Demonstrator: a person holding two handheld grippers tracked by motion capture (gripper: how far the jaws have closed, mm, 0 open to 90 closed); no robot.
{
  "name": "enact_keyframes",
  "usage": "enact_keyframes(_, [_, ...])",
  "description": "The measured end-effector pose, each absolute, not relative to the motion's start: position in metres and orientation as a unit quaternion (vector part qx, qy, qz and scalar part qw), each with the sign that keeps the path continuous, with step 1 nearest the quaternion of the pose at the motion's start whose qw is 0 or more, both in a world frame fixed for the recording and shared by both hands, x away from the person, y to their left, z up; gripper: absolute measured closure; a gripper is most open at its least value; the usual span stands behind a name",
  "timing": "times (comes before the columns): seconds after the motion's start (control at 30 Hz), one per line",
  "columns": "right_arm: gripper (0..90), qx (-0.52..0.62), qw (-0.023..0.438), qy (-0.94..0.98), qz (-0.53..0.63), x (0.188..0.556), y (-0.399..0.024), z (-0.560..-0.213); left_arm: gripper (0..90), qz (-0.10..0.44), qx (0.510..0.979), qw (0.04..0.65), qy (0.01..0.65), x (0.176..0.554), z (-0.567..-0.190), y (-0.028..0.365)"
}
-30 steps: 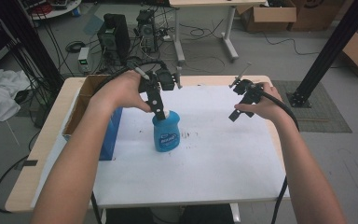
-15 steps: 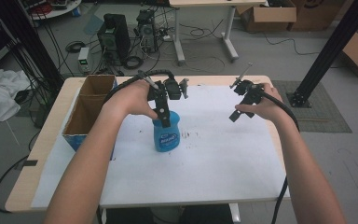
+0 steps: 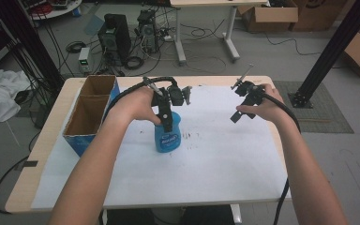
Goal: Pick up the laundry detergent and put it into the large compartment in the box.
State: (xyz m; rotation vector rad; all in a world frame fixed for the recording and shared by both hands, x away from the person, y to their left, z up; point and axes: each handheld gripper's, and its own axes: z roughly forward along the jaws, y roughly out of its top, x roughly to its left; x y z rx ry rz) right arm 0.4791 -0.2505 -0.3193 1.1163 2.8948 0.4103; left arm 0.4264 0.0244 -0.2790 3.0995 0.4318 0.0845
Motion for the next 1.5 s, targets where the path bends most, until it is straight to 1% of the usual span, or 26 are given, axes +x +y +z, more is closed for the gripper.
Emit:
enact_keyframes(0.17, [24.2, 0.356, 0.008, 0.926, 0.129, 0.479, -0.25, -0.32, 15.6, 0.03, 0.989, -0.007, 0.143, 0.426, -0.287, 0.024])
enact_keyframes(0.47, [24.1, 0.357, 0.008, 0.925, 0.132, 0.479, -0.248, -0.321, 17.1, 0.031, 0.988, -0.009, 0.148, 0.426, -0.292, 0.023])
enact_keyframes(0.53, [24.1, 0.356, 0.009, 0.925, 0.129, 0.479, -0.248, -0.32, 20.2, 0.03, 0.988, -0.009, 0.149, 0.426, -0.292, 0.023])
enact_keyframes(0.93, [24.2, 0.358, 0.009, 0.925, 0.129, 0.479, -0.249, -0.322, 22.9, 0.029, 0.988, -0.008, 0.153, 0.427, -0.292, 0.023])
enact_keyframes(1.0, [24.2, 0.358, 0.007, 0.925, 0.128, 0.479, -0.248, -0.323, 24.7, 0.025, 0.988, -0.009, 0.154, 0.427, -0.292, 0.023])
enact_keyframes(1.1, [24.2, 0.359, 0.008, 0.924, 0.129, 0.479, -0.248, -0.323, 25.0, 0.023, 0.987, -0.005, 0.157, 0.428, -0.291, 0.024])
enact_keyframes(1.17, [24.3, 0.358, 0.006, 0.925, 0.128, 0.479, -0.248, -0.323, 27.4, 0.019, 0.987, -0.004, 0.16, 0.428, -0.291, 0.025])
enact_keyframes(1.5, [24.2, 0.359, 0.004, 0.925, 0.126, 0.48, -0.247, -0.325, 29.0, 0.007, 0.986, -0.002, 0.164, 0.43, -0.291, 0.026])
